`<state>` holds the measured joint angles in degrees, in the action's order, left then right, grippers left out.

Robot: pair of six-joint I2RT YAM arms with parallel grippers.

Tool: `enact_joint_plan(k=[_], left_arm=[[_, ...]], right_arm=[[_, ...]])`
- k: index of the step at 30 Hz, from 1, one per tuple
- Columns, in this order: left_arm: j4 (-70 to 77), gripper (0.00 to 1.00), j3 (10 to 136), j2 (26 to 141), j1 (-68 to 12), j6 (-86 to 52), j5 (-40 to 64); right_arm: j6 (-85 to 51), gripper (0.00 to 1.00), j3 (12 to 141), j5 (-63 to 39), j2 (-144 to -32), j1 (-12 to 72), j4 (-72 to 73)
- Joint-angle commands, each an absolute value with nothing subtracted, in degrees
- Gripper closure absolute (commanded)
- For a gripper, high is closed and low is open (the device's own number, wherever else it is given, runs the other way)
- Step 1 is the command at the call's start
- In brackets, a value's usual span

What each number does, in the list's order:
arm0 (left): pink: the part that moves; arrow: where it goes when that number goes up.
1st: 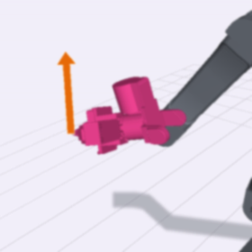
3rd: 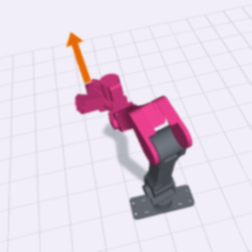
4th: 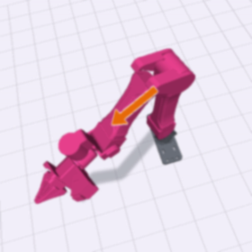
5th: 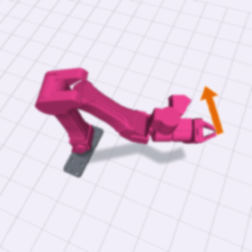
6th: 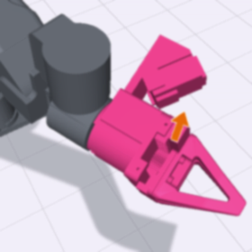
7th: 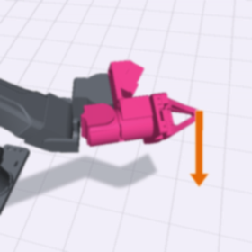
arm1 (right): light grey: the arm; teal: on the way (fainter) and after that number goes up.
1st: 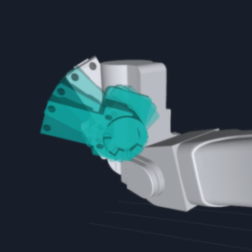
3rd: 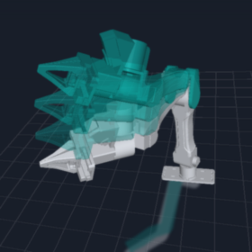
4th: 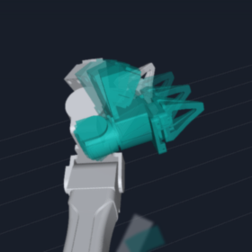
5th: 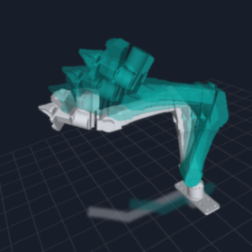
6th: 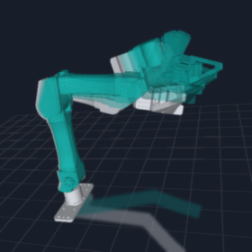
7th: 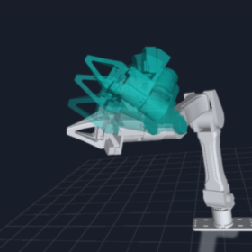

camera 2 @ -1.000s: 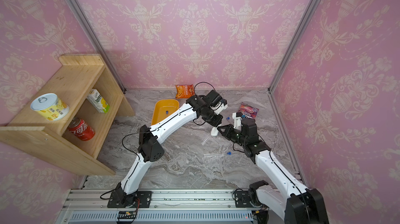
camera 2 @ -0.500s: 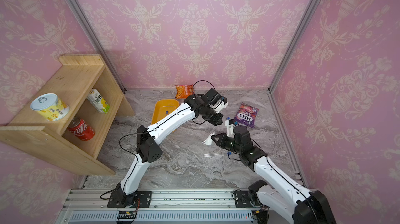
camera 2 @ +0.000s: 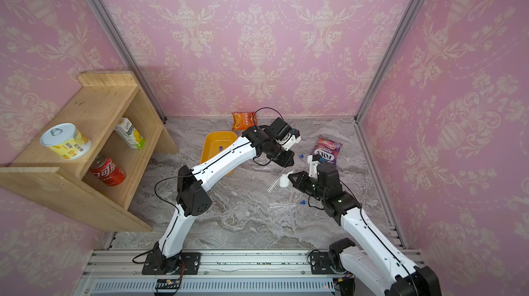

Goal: Wipe the exteriors of test tubes
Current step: Wipe the dirt from the test tube.

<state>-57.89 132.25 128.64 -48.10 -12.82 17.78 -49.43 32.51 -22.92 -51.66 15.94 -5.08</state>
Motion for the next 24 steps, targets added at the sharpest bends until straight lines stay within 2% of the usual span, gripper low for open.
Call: enact_joint_plan(k=[1, 15, 24], left_arm=[[-56.2, 0.83, 130.7, 125.5, -47.9, -14.3, 19.7], [-56.4, 0.83, 130.9, 125.2, -47.9, -14.5, 19.8], [-55.2, 0.83, 130.0, 124.3, -48.0, -15.6, 21.0]], right_arm=[[-46.7, 1.00, 34.9, -26.8, -52.1, 13.5, -7.3], [-50.2, 1.00, 30.2, -26.1, -49.1, 18.1, -5.2], [-46.6, 1.00, 36.4, -25.6, -49.7, 14.3, -10.7]])
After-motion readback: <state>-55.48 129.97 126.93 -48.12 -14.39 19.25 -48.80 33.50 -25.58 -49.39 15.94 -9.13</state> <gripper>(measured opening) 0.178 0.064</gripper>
